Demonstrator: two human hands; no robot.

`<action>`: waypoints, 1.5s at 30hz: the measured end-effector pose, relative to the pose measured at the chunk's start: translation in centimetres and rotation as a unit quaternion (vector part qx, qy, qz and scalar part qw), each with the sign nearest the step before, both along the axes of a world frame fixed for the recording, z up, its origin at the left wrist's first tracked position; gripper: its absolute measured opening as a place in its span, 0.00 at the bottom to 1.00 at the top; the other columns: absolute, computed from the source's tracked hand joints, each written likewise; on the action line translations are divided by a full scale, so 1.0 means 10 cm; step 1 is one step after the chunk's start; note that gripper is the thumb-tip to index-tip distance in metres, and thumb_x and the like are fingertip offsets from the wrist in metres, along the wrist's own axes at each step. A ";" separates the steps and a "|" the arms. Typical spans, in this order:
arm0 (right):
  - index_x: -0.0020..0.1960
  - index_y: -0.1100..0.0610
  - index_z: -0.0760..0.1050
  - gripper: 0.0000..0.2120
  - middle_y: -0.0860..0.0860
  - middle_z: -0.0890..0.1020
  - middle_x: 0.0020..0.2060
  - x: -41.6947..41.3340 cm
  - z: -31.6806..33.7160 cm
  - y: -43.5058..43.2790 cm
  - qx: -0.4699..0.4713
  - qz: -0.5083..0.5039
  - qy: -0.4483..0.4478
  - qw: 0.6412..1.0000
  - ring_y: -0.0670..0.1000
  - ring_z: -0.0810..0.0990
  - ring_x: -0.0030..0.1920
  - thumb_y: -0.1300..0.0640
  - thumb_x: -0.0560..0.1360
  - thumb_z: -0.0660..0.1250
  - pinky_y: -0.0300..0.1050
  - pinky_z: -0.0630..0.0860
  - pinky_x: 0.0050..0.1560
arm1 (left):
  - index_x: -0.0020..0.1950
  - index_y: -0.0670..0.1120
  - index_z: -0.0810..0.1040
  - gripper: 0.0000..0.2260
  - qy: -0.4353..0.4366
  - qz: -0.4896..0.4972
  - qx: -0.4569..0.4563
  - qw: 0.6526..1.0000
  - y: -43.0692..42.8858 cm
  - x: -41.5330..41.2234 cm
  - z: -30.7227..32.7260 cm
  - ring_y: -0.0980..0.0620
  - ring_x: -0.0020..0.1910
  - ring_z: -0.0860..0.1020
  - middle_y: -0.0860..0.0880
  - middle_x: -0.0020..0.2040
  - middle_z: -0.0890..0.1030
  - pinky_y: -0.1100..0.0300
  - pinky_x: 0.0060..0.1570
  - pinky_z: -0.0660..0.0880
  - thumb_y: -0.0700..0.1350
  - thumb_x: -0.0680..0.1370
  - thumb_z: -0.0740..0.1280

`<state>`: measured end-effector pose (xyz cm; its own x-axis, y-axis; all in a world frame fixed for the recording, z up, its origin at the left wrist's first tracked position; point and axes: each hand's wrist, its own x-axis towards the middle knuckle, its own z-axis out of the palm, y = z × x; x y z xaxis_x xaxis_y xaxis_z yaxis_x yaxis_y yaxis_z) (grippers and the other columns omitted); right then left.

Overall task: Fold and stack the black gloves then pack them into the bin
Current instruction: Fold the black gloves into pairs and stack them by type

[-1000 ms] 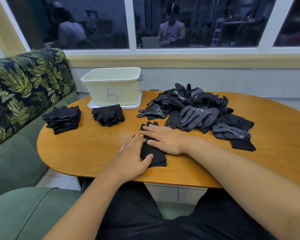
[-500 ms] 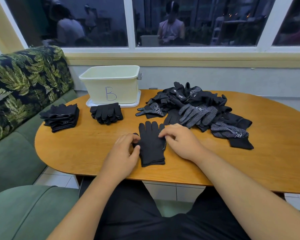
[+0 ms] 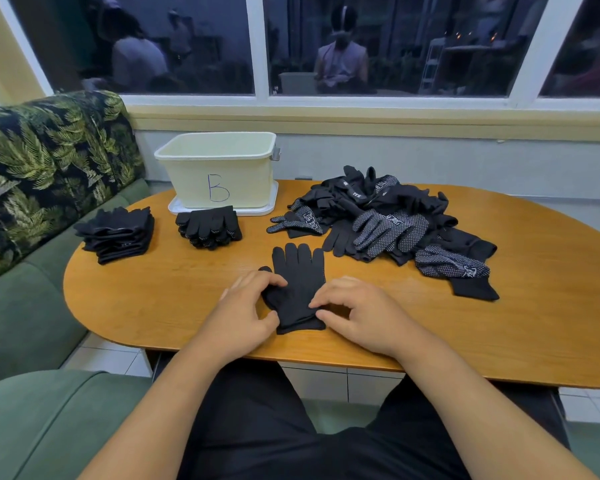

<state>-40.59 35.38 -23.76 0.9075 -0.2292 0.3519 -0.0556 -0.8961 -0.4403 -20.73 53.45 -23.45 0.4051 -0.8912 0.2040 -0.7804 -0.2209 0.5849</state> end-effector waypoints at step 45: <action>0.81 0.40 0.68 0.26 0.39 0.69 0.79 0.42 -0.07 -0.11 -0.073 -0.185 0.118 0.973 0.47 0.63 0.79 0.35 0.85 0.54 0.54 0.62 0.77 | 0.87 0.52 0.55 0.27 -0.092 0.045 0.174 0.979 -0.84 -0.11 0.04 0.50 0.86 0.47 0.50 0.88 0.51 0.42 0.84 0.47 0.53 0.86 0.49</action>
<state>-36.35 34.29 -24.47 0.8321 -0.5182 0.1978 -0.4695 -0.8479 -0.2461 -21.79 45.02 -23.09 0.4695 -0.8824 -0.0297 -0.8339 -0.4542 0.3134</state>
